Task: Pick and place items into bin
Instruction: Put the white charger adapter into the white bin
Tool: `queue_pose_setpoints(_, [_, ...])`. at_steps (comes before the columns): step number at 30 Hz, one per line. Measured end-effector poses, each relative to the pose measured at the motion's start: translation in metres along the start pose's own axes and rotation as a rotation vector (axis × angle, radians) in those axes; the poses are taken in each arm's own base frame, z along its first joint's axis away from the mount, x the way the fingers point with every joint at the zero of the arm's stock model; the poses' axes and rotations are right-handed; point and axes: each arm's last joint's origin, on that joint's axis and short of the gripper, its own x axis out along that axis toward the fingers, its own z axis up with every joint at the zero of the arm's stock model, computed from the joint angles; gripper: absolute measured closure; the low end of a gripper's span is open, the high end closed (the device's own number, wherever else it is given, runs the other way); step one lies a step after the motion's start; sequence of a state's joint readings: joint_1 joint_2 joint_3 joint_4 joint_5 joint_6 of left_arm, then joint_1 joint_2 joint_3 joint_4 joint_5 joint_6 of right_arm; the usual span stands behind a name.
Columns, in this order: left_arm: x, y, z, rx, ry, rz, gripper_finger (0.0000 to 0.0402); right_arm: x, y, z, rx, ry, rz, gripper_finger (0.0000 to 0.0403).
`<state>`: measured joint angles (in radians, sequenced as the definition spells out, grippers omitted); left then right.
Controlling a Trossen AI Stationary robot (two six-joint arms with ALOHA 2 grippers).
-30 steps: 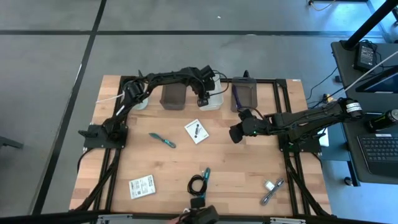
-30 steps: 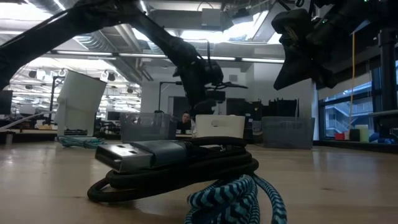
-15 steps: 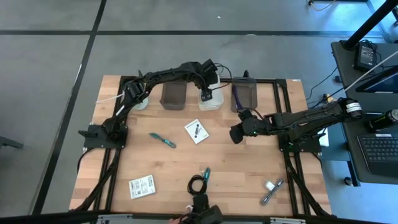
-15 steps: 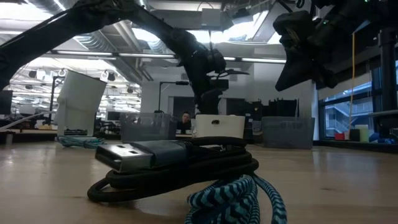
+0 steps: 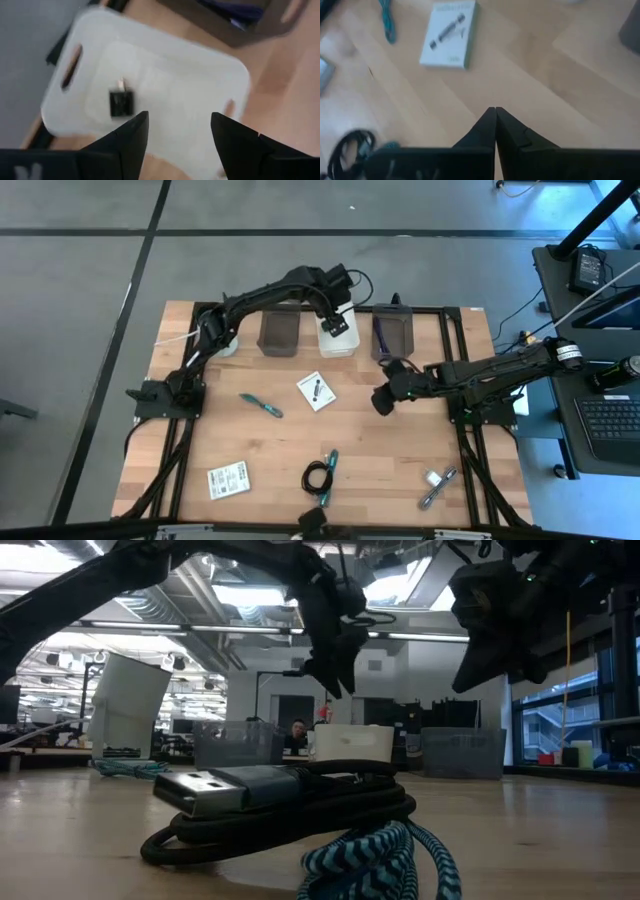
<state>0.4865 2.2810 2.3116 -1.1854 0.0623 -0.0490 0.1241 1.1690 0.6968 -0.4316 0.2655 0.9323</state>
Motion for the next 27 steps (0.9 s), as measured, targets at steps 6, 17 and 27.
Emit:
queue_pose_setpoints(6, [-0.034, -0.035, -0.009, -0.018, -0.031, 0.203, 0.0209, -0.002, -0.004, -0.013, -0.049, 0.097, -0.052, 0.0394])
queue_pose_setpoints(17, [-0.064, -0.124, -0.044, 0.095, -0.003, 0.273, 0.0233, -0.008, 0.004, -0.029, -0.128, 0.142, -0.031, 0.0394])
queue_pose_setpoints(27, [-0.045, -0.203, -0.098, 0.205, 0.051, 0.327, 0.0283, -0.010, 0.007, -0.034, -0.153, 0.152, -0.016, 0.0394])
